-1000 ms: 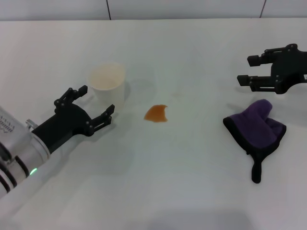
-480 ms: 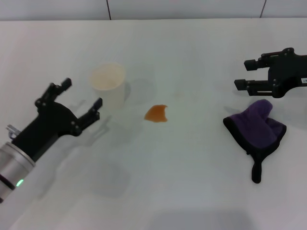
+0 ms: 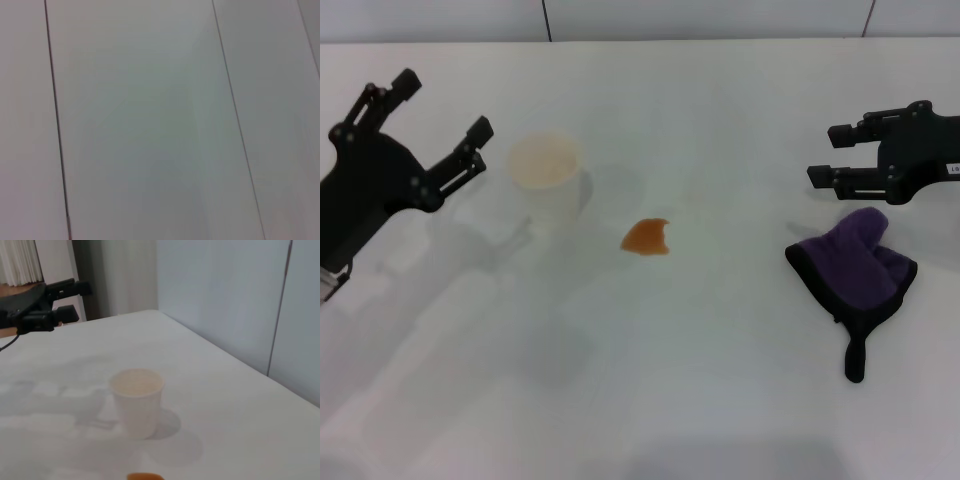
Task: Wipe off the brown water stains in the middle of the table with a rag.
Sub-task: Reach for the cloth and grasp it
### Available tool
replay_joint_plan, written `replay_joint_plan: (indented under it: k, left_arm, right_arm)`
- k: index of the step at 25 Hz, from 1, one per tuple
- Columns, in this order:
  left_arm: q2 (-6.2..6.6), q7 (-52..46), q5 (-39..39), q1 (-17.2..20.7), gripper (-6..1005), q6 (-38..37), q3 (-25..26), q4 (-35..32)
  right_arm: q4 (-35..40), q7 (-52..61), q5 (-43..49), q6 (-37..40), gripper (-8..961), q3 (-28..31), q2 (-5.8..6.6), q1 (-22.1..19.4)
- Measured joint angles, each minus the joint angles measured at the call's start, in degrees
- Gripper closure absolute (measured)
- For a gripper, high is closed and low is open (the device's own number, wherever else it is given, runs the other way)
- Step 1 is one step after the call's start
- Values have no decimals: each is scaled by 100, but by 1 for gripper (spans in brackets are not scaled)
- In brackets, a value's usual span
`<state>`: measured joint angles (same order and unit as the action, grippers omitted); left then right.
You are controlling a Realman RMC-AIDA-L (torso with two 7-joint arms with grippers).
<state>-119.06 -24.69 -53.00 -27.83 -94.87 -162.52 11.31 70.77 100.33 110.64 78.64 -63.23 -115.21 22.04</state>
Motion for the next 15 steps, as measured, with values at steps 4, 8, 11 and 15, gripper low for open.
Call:
replay_joint_plan:
  k: [4,8,11,15]
  left_arm:
    - [-14,-781,309,-388,124,22,-31,697]
    - [-20,-1569,962,-845,124,-60,-37,1432]
    - [-7,-2261,1570,-1182,125,-216,-42,2025]
    - [12,-3161,2325,-1628,125,-604,-52,2888]
  right_arm:
    - [-10,0,-24,-33,393,3,-1,-9]
    - [-33,0,-43,-58,393,14,-2,-17]
    - [-59,1,-48,-68,393,27,-1,-19]
    - [-88,3,-64,-114,394,55,-1,-21]
